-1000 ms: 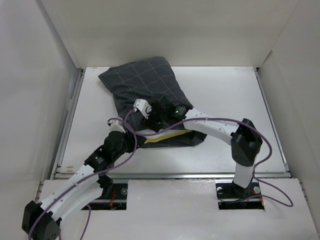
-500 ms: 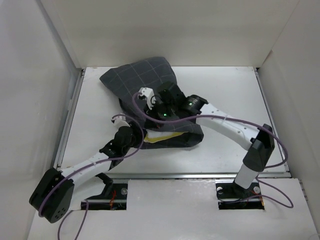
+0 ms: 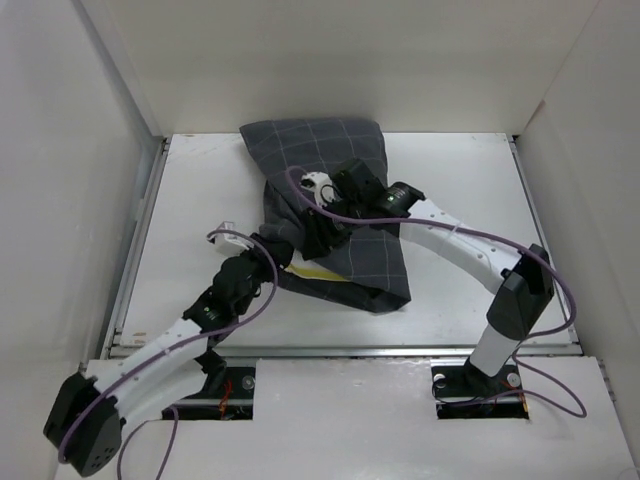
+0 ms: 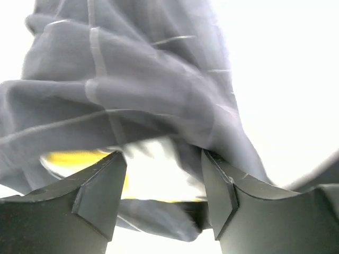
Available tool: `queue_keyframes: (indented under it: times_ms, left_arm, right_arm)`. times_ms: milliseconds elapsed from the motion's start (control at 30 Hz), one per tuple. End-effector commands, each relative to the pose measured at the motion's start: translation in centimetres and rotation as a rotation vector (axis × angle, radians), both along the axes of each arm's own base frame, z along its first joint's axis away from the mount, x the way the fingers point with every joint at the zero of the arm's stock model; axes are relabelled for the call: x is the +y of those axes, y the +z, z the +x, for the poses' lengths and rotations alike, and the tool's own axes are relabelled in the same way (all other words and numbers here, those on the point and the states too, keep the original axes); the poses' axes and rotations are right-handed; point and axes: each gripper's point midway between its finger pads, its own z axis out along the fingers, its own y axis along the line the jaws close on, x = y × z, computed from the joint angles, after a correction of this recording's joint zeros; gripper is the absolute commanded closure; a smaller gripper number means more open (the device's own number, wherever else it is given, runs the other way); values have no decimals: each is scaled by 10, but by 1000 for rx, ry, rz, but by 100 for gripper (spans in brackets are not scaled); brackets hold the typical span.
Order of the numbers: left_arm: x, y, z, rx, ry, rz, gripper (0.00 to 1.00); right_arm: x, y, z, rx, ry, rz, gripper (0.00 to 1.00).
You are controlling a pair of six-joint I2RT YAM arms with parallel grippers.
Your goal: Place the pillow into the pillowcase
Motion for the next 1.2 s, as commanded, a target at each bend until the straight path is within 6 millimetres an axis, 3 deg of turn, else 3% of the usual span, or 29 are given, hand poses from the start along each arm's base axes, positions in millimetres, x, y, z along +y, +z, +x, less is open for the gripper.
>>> queue_keyframes:
  times_ms: [0, 67, 133, 167, 200, 267, 300, 367, 400, 467, 533, 633, 667, 867, 967, 1000, 1067, 1167]
  left_arm:
    - [7, 35, -10, -100, -7, -48, 45]
    - [19, 46, -22, -149, 2, -70, 43]
    - [28, 61, -30, -216, 18, -105, 37]
    - [29, 55, -32, -211, 18, -101, 37]
    - [31, 59, -33, -227, 16, -96, 36]
    - [31, 61, -33, -238, 14, -89, 34]
    - [29, 59, -33, -238, -3, -55, 34]
    - [16, 54, -33, -211, -73, -17, 36]
    - [9, 63, -34, -215, -113, -9, 39]
    - [-10, 58, -42, -186, -241, 39, 48]
    - [-15, 54, -49, -138, -291, 66, 49]
    - [-10, 30, -58, -49, -304, 100, 44]
    - [-8, 28, -57, -50, -289, 104, 40]
    - [-9, 24, -56, -65, -291, 95, 28]
    - [-13, 30, -50, -51, -299, 126, 27]
    - [-13, 33, -49, -61, -304, 142, 27]
    - [-14, 43, -47, -82, -310, 159, 27]
    - [-12, 45, -46, -96, -334, 236, 20]
  right_arm:
    - [-28, 34, 36, -152, -221, -53, 46]
    - [-51, 36, 59, -203, -363, -111, 41]
    - [-66, 47, 68, -235, -474, -128, 38]
    - [-85, 46, 81, -269, -579, -179, 38]
    - [-96, 38, 82, -265, -622, -230, 38]
    - [-108, 46, 81, -295, -658, -237, 38]
    - [-107, 39, 72, -298, -612, -251, 38]
    - [-103, 47, 58, -360, -524, -233, 39]
    - [-90, 40, 36, -367, -409, -234, 40]
    - [-78, 40, 12, -402, -273, -211, 40]
    - [-69, 16, -18, -333, -142, -200, 40]
    - [-67, -7, -32, -311, -130, -213, 40]
    - [-68, -23, -38, -307, -116, -220, 40]
    - [-63, -74, -44, -214, -135, -253, 40]
    - [-62, -88, -22, -260, -268, -281, 40]
    - [-70, -88, -5, -328, -346, -311, 40]
    - [-72, -83, 12, -392, -417, -314, 40]
    - [-80, -61, 42, -522, -542, -322, 39]
